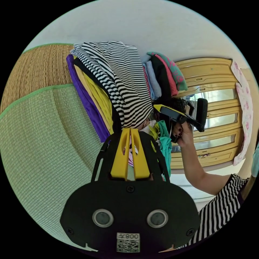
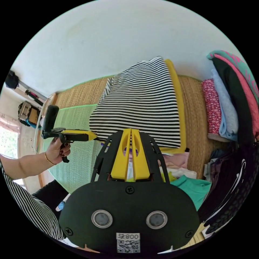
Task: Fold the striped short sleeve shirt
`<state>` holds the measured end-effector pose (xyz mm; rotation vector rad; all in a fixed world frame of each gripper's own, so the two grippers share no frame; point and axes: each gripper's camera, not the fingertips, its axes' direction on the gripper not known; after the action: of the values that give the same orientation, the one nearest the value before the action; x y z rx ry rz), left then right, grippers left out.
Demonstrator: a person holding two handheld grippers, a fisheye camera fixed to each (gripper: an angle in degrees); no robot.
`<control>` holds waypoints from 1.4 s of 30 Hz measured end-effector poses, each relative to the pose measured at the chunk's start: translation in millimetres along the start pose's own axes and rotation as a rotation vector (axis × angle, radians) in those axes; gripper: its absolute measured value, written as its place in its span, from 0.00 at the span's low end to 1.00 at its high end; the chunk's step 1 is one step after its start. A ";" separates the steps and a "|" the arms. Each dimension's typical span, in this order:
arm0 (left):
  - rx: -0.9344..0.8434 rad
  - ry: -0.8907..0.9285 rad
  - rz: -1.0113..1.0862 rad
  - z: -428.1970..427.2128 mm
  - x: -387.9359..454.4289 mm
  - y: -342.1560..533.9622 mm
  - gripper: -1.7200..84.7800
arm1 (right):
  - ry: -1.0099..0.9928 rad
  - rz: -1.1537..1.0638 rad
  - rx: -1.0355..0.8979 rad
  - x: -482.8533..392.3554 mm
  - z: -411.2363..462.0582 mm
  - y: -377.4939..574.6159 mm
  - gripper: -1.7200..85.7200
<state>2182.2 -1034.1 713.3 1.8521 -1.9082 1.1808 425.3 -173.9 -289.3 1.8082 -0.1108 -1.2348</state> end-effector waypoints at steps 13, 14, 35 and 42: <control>-0.133 -0.281 0.185 -28.8 54.7 186.0 0.02 | -0.072 -0.106 0.021 -179.8 -35.1 87.3 0.02; -0.167 -0.314 0.185 -27.0 53.4 202.5 0.02 | -0.090 -0.118 -0.025 -204.5 -23.2 107.8 0.02; -0.271 -0.583 0.388 25.2 -17.2 580.4 0.02 | 0.039 -0.065 -0.227 -419.1 26.7 338.5 0.02; -0.170 -0.538 0.446 21.9 -63.3 669.0 0.02 | 0.180 -0.016 -0.018 -456.2 -2.5 410.6 0.02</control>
<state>1587.6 -1085.9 404.0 1.8321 -2.7238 0.6109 362.8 -170.8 321.2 1.8980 0.0164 -1.0748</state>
